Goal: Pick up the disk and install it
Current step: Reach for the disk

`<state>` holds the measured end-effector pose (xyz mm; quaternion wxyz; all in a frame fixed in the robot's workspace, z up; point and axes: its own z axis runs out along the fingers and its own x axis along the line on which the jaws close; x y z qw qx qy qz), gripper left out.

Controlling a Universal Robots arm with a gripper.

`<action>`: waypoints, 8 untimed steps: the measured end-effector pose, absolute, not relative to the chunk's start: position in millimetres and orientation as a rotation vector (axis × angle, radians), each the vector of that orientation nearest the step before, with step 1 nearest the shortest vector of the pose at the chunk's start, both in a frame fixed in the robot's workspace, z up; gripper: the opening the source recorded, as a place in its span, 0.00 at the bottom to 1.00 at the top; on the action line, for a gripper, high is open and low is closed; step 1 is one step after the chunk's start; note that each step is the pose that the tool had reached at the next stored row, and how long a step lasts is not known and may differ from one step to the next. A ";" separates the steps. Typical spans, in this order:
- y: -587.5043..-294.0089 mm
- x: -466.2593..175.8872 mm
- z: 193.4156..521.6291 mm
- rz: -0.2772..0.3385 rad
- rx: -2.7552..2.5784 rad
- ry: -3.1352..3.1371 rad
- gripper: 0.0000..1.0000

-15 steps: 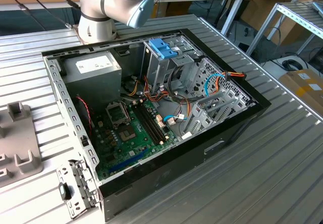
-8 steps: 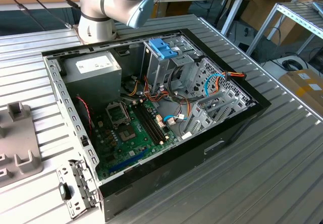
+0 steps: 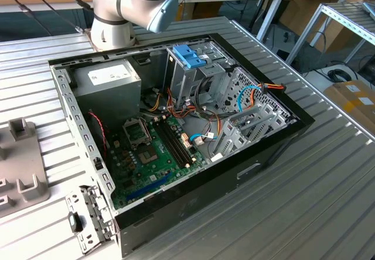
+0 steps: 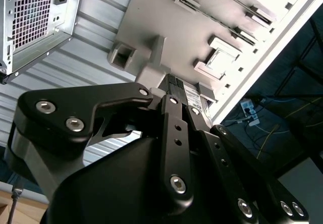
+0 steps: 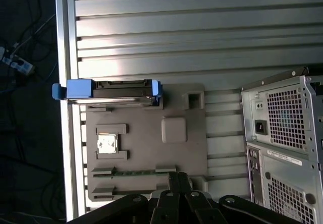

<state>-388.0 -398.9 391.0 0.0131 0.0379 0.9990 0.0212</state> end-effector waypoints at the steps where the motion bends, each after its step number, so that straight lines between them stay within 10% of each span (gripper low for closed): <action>1: -399.0 -388.7 390.9 0.066 0.118 3.112 0.10; 8: -399.0 -395.3 390.6 0.066 0.118 3.112 0.10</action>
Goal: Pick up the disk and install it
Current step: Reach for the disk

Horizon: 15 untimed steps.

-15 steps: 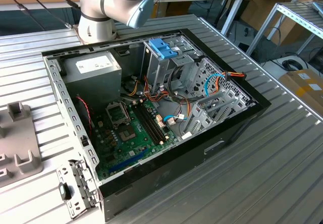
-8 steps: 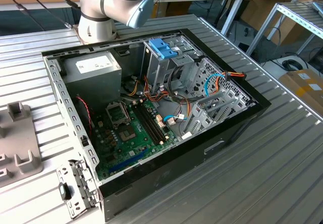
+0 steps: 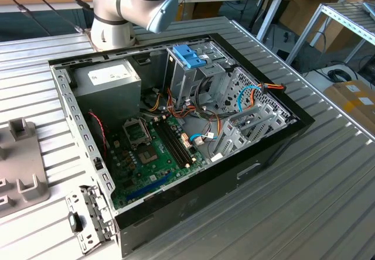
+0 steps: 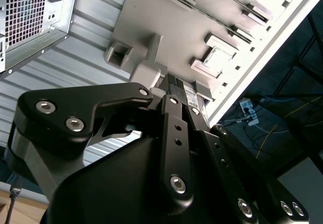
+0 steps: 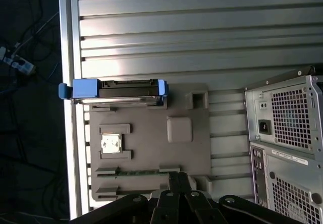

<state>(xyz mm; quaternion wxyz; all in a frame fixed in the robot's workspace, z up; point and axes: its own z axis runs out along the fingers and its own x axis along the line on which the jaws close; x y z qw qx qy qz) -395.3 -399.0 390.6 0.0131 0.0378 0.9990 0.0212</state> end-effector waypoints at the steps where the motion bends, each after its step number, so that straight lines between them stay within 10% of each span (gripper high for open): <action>1: -398.9 -396.1 390.6 0.066 0.118 3.112 0.10; 15: -399.0 -406.2 389.9 0.066 0.118 3.112 0.10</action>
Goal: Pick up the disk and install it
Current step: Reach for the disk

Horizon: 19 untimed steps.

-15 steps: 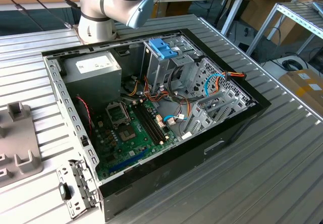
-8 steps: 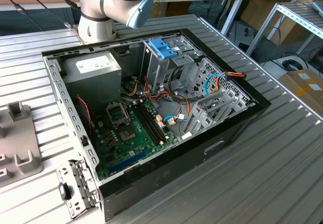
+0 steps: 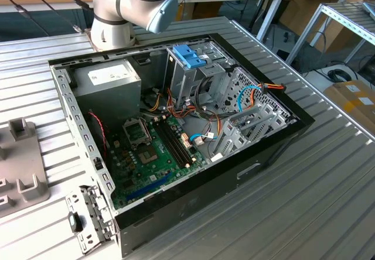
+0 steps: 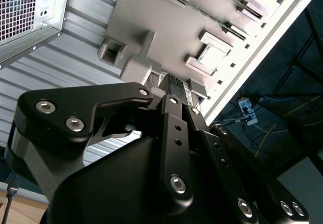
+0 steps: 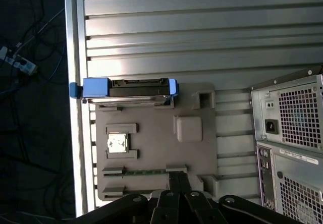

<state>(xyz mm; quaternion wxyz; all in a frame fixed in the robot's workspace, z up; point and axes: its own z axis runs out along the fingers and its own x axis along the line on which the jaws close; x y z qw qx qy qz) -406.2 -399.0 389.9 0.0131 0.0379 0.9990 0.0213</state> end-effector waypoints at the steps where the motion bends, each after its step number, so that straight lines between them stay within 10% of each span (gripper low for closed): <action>1: -399.0 -406.6 389.9 0.066 0.118 3.112 0.10; 19: -399.0 -416.6 389.2 0.066 0.118 3.112 0.10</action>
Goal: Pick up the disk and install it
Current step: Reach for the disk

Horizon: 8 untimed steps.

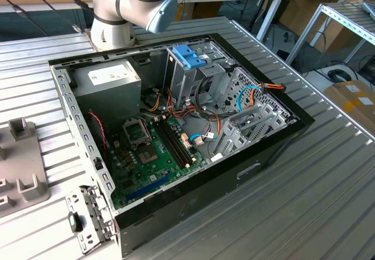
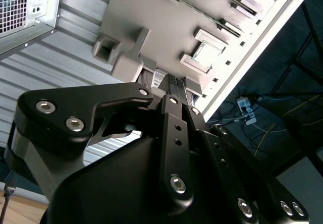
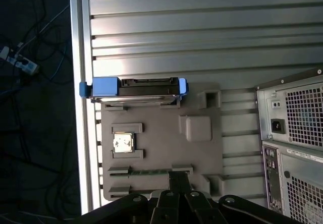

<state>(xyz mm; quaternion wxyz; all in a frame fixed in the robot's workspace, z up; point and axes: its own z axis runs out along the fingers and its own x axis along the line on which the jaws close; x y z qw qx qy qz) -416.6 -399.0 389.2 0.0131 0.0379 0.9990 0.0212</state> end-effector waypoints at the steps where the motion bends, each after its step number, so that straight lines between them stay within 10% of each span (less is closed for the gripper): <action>1: -398.9 -417.6 389.1 0.066 0.118 3.112 0.10; 8: -398.9 -421.5 388.8 0.066 0.118 3.112 0.10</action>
